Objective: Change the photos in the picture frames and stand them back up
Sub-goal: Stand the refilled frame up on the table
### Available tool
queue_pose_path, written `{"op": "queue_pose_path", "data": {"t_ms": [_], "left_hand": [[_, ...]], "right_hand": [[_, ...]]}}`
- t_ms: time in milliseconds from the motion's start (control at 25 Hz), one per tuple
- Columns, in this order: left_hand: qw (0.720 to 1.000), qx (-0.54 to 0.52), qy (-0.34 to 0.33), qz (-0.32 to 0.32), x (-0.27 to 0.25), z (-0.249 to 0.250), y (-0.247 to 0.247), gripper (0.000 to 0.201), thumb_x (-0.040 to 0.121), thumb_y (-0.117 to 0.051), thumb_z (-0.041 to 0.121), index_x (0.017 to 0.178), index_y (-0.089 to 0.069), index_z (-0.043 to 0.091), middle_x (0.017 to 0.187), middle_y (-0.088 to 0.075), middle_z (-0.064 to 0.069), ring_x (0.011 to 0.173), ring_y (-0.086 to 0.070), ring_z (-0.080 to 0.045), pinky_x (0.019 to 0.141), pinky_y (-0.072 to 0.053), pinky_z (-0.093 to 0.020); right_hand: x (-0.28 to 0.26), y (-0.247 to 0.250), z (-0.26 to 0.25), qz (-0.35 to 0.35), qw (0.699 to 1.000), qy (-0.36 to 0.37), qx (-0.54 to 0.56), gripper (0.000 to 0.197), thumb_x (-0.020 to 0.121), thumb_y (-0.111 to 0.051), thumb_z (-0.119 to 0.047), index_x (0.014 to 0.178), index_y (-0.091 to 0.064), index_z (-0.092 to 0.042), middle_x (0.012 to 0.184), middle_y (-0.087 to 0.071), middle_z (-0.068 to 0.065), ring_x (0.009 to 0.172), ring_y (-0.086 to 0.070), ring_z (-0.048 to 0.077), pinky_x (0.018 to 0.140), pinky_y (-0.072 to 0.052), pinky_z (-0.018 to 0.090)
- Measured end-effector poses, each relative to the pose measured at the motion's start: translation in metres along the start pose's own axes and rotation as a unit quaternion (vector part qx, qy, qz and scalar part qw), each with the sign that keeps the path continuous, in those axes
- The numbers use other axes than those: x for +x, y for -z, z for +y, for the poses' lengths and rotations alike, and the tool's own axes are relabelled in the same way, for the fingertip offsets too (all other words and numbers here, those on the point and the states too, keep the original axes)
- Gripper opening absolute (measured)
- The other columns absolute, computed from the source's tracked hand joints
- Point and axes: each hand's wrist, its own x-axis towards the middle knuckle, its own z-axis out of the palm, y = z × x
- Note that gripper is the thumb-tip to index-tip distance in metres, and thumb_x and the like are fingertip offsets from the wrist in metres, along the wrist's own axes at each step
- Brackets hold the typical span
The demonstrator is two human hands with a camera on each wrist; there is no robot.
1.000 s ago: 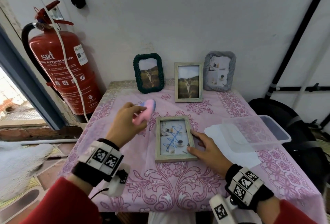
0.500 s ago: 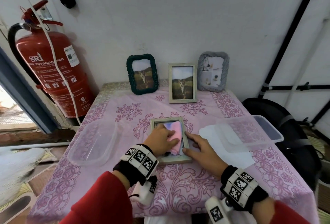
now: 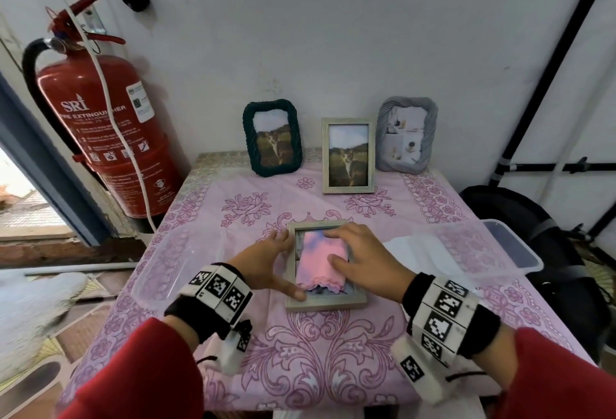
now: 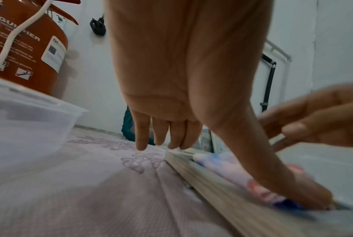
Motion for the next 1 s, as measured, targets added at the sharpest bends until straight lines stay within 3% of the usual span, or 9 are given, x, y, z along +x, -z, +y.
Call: {"op": "queue_pose_path", "data": {"t_ms": [200,320,520,640,760,880,1000], "left_hand": [[1.0,0.008,-0.019,-0.006,0.004,-0.006,-0.009,0.115,0.066,-0.079,0.045,0.15,-0.006,0.012,0.158,0.006,-0.005,0.146,0.008,-0.021,0.118,-0.004,-0.031],[0.999,0.026,-0.036,0.0,0.006,-0.009,-0.013,0.115,0.066,-0.077,0.049,0.15,-0.007,0.013,0.158,0.005,-0.007,0.146,0.007,-0.021,0.119,-0.008,-0.035],[0.995,0.077,-0.048,0.028,0.007,-0.006,-0.013,0.111,0.061,-0.076,0.057,0.148,-0.02,0.015,0.158,-0.008,-0.006,0.146,-0.006,-0.02,0.115,-0.022,-0.039],[0.992,0.124,-0.023,0.012,0.008,-0.004,-0.013,0.115,0.061,-0.073,0.062,0.149,-0.015,0.016,0.159,-0.001,-0.005,0.147,0.0,-0.022,0.115,-0.02,-0.041],[0.988,0.152,-0.016,-0.006,0.007,-0.002,-0.011,0.117,0.062,-0.07,0.064,0.15,-0.01,0.015,0.159,0.0,-0.005,0.147,0.0,-0.02,0.114,-0.021,-0.043],[0.986,0.166,-0.023,-0.006,0.006,0.0,-0.009,0.116,0.063,-0.069,0.064,0.149,-0.011,0.014,0.159,-0.002,-0.004,0.146,-0.005,-0.019,0.112,-0.023,-0.043],[0.988,0.153,-0.03,-0.006,0.005,0.0,-0.007,0.115,0.064,-0.07,0.063,0.149,-0.011,0.014,0.159,-0.002,-0.004,0.146,-0.007,-0.018,0.112,-0.025,-0.042]], "right_hand": [[0.028,-0.021,-0.003,-0.132,0.974,-0.012,-0.182,0.063,0.085,-0.059,-0.043,0.137,-0.043,-0.012,0.135,-0.047,0.012,0.126,-0.038,0.027,0.106,-0.031,0.033],[0.039,-0.02,0.001,-0.136,0.976,-0.003,-0.172,0.054,0.082,-0.064,-0.037,0.13,-0.052,-0.014,0.125,-0.05,0.011,0.119,-0.042,0.026,0.102,-0.033,0.032],[0.041,-0.021,-0.01,-0.161,0.973,0.071,-0.152,0.025,0.087,-0.054,-0.014,0.108,-0.065,-0.007,0.108,-0.057,0.012,0.104,-0.051,0.026,0.087,-0.037,0.032],[0.024,-0.02,-0.013,-0.193,0.967,0.116,-0.122,0.018,0.085,-0.055,-0.008,0.097,-0.068,-0.003,0.103,-0.061,0.012,0.098,-0.056,0.024,0.082,-0.041,0.032],[0.007,-0.009,-0.006,-0.194,0.962,0.138,-0.131,0.02,0.089,-0.054,-0.013,0.102,-0.067,-0.004,0.108,-0.062,0.008,0.103,-0.053,0.02,0.084,-0.037,0.026],[0.004,-0.002,0.001,-0.185,0.955,0.133,-0.193,0.028,0.093,-0.051,-0.03,0.113,-0.061,-0.013,0.117,-0.059,0.002,0.11,-0.049,0.017,0.094,-0.038,0.03],[0.014,-0.004,0.004,-0.173,0.951,0.118,-0.228,0.021,0.093,-0.049,-0.018,0.109,-0.059,-0.01,0.112,-0.055,0.006,0.107,-0.049,0.023,0.091,-0.039,0.036]]}}
